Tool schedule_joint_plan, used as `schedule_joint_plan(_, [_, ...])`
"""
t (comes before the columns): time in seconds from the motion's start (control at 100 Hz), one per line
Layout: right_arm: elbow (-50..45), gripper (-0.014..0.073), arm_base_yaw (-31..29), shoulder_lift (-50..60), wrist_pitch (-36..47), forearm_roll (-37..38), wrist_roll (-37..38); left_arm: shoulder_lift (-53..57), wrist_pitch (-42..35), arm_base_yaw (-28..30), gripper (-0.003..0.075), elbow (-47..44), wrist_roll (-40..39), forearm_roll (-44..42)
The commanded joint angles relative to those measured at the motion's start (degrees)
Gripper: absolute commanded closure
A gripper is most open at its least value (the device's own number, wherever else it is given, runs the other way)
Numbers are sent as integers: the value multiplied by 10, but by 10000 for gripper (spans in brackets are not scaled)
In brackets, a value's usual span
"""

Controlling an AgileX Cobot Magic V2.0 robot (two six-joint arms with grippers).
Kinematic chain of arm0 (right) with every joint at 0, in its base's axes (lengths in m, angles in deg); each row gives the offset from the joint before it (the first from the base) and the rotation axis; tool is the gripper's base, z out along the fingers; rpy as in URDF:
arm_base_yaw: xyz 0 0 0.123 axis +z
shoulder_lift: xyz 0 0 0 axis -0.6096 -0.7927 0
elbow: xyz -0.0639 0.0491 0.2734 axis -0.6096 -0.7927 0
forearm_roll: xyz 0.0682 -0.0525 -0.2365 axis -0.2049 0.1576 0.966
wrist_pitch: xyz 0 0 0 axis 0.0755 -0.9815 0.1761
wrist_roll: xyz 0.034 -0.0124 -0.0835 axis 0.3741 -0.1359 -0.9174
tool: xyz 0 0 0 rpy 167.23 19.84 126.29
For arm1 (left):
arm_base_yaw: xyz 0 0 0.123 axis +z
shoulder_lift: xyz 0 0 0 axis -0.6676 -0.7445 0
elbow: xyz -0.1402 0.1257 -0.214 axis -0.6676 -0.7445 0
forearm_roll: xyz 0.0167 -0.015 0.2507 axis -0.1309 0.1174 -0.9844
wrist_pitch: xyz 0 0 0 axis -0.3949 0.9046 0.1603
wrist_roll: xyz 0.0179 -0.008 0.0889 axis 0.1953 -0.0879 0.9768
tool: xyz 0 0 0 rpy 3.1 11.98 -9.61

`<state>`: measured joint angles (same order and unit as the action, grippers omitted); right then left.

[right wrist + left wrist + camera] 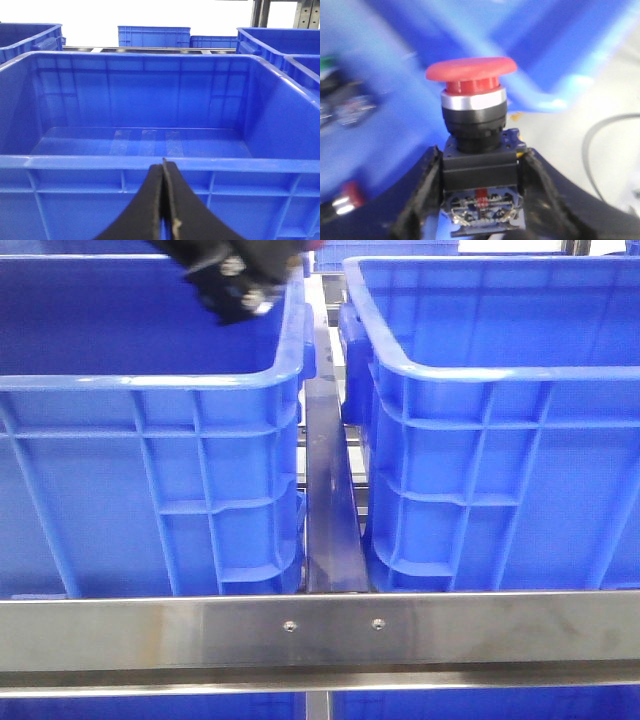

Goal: Pick red and yellow buttons and place in box
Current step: 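Lift the red button with the left gripper toward the gap between bins, then grasp the red button with the right gripper and open the left gripper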

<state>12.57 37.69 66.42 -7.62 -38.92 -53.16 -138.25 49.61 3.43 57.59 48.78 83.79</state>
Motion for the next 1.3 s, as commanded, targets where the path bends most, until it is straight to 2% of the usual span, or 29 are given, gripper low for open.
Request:
schedule_joint_plan(0.0, [10, 654, 0, 13, 42, 5, -2, 24, -32, -31, 619, 15, 0, 23])
schedule_joint_plan(0.22, [9, 654, 0, 13, 50, 5, -2, 24, -34, -75, 619, 15, 0, 28])
schedule_joint_plan(0.48, [17, 654, 0, 13, 41, 5, -2, 24, -33, -82, 619, 15, 0, 41])
schedule_joint_plan(0.58, [49, 654, 0, 13, -10, 5, -2, 24, -30, -82, 619, 15, 0, 39])
schedule_joint_plan(0.83, [156, 654, 0, -1, -207, 4, -2, 24, -24, -82, 619, 15, 0, 39])
schedule_joint_plan(1.04, [239, 644, 0, -74, -327, 4, -2, 24, -24, -82, 619, 15, 0, 39])
schedule_joint_plan(1.16, [276, 568, 0, -139, -372, 4, -2, 24, -24, -82, 619, 15, 0, 39])
schedule_joint_plan(1.21, [293, 494, 0, -163, -378, 4, -2, 24, -24, -82, 619, 15, 0, 39])
schedule_joint_plan(1.29, [314, 307, 0, -195, -378, 4, -2, 24, -24, -82, 619, 15, 0, 39])
